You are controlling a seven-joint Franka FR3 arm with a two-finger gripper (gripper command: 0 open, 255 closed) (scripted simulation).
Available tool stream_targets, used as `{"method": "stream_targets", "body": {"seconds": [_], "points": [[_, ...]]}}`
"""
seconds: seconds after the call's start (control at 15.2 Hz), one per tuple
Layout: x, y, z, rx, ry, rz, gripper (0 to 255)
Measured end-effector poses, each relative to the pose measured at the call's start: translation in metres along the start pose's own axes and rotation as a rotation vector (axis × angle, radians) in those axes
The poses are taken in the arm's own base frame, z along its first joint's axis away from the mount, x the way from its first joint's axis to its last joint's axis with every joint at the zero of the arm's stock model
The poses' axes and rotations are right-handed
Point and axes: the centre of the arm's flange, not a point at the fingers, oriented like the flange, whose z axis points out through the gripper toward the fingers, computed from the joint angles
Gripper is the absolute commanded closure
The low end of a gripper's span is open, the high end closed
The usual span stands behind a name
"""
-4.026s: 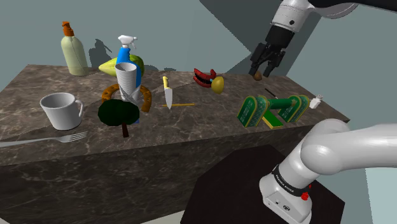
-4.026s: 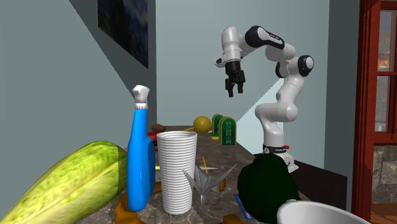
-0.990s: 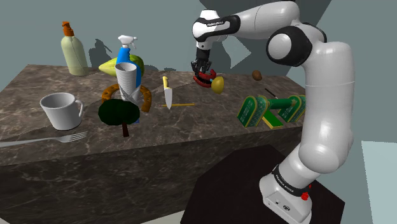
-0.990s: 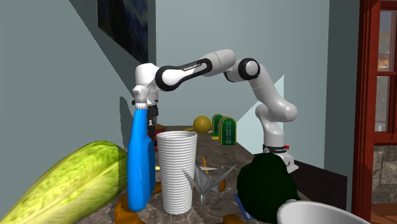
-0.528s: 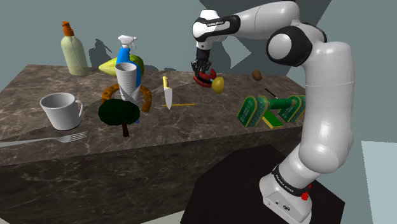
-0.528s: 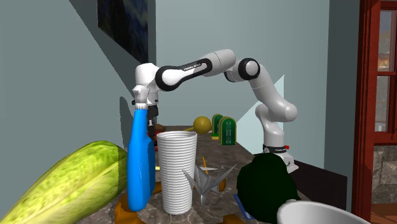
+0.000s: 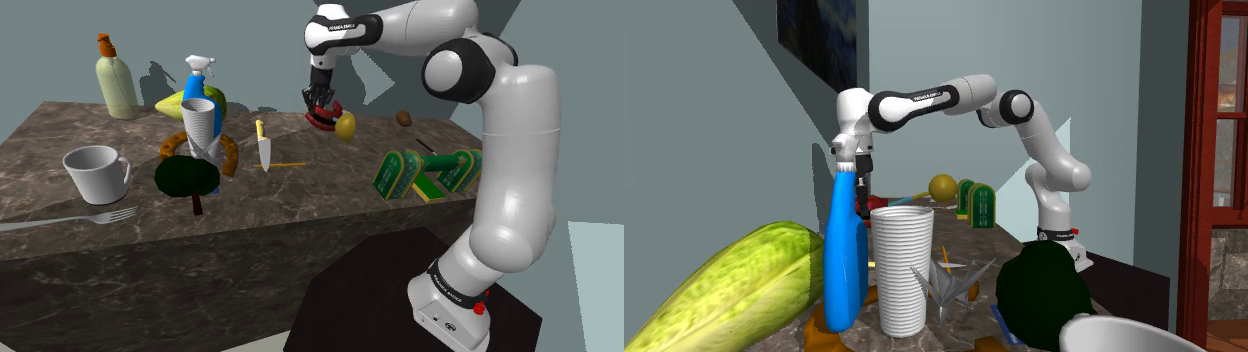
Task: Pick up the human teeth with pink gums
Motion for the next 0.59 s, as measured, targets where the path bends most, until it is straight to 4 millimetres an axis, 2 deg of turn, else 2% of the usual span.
{"method": "stream_targets", "body": {"seconds": [0.59], "points": [[-0.003, 0.001, -0.046, 0.000, 0.000, 0.000, 255]]}}
